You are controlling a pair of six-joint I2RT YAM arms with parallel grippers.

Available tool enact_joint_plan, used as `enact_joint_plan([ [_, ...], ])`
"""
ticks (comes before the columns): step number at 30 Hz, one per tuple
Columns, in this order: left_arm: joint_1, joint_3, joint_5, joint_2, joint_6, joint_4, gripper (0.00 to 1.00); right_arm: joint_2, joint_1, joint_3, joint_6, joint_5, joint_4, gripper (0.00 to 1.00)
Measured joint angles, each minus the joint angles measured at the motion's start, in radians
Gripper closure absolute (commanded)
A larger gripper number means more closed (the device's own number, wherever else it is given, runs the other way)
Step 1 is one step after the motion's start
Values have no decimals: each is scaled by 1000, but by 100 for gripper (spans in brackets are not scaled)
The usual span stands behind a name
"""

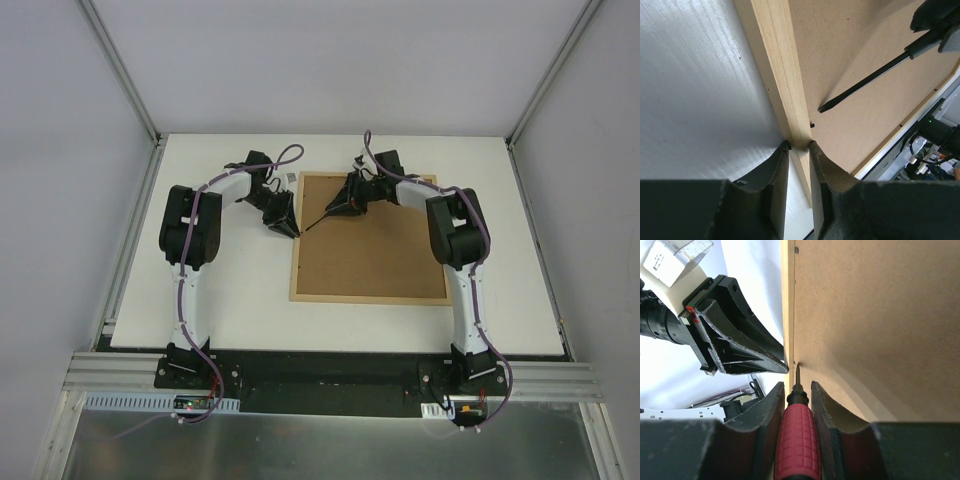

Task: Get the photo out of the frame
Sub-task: Release the photo frame item from the photo frame.

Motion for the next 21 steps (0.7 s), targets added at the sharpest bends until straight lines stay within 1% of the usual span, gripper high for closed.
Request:
enact_joint_plan([
  [14,0,-1,1,0,-10,0,84,0,29,-26,16,-5,72,99],
  [21,0,-2,0,0,-19,0,85,0,31,-31,20,0,83,100],
])
